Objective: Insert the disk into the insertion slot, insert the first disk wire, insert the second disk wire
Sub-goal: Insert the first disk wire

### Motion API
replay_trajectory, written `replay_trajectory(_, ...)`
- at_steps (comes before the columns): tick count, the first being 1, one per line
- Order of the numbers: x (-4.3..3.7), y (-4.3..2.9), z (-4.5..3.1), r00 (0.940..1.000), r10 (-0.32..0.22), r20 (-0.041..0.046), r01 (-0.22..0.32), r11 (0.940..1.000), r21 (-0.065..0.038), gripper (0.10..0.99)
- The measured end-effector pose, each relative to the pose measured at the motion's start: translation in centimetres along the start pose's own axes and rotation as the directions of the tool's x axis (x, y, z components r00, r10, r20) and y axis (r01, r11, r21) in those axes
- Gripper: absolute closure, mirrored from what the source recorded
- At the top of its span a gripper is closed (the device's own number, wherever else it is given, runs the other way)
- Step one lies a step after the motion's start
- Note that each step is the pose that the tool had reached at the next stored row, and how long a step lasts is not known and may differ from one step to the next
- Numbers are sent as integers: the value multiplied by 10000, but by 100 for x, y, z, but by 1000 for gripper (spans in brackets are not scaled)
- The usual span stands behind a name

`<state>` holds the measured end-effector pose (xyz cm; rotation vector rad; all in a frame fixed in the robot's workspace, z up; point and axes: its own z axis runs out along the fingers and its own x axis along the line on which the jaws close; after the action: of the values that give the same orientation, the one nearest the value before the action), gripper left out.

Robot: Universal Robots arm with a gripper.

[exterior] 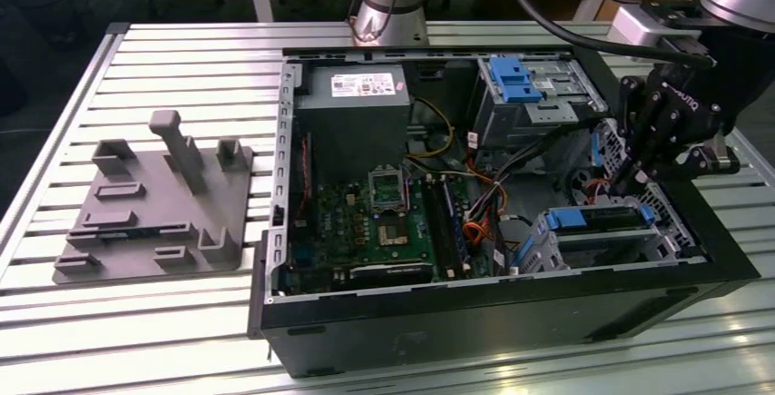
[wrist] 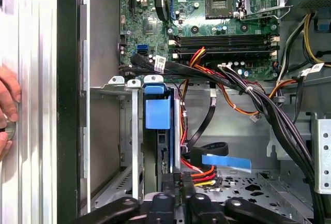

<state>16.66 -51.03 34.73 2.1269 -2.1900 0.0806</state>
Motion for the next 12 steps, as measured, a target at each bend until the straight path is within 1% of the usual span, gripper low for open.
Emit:
replay_trajectory(1,0,0,0,10000,0,-1,0,10000,0,922)
replay_trajectory(12,-3,0,-2,10000,2,-12,-2,10000,0,922)
